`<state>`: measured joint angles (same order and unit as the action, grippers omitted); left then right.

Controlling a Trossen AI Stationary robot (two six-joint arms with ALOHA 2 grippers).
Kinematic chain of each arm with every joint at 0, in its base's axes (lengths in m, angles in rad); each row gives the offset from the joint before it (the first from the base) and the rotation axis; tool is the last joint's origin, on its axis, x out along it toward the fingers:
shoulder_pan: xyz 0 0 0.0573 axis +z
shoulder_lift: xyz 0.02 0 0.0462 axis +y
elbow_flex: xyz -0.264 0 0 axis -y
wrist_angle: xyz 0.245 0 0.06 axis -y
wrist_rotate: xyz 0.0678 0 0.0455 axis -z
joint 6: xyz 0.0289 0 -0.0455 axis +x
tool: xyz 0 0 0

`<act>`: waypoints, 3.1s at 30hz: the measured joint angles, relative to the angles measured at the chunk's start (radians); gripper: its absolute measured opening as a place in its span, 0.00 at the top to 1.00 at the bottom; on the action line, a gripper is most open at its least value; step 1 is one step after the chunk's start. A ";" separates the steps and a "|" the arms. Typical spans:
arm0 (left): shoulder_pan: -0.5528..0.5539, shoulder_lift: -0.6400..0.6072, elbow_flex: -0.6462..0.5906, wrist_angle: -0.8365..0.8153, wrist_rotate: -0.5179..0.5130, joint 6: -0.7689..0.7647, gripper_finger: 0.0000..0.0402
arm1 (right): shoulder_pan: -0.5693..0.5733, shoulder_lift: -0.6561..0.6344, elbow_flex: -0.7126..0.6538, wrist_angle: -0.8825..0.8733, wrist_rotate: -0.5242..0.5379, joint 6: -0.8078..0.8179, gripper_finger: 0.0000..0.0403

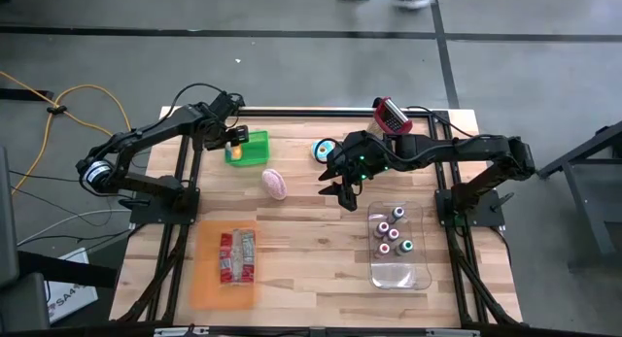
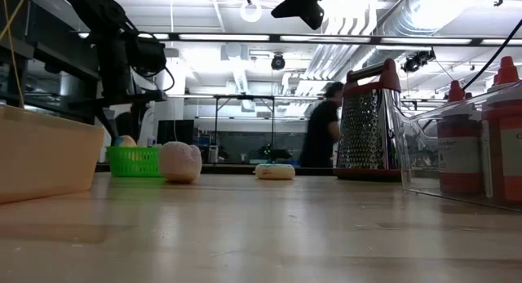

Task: Pick & Place Food Item
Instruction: Put the blue donut into the green basket, then put the light blue donut into the green basket

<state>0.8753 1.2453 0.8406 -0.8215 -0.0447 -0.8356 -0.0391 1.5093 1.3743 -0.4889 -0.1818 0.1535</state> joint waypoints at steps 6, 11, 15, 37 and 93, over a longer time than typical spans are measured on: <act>0.000 0.000 0.000 0.000 -0.030 0.005 0.51 | 0.000 0.000 0.000 0.000 0.000 0.000 0.56; 0.000 0.000 0.000 0.000 -0.037 0.005 0.51 | 0.000 0.000 0.000 0.000 0.000 0.000 0.56; 0.005 -0.001 0.000 -0.001 -0.036 0.005 0.51 | 0.000 0.000 0.000 0.000 0.000 0.000 0.56; -0.059 -0.216 0.001 0.144 0.041 0.240 0.51 | 0.000 0.000 0.000 0.000 0.000 0.000 0.56; -0.389 0.237 0.002 0.851 0.174 1.176 0.51 | 0.000 0.000 0.000 0.007 0.000 0.000 0.56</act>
<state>0.4858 1.4827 0.8425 0.0291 0.1289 0.3401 -0.0392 1.5093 1.3743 -0.4816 -0.1818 0.1532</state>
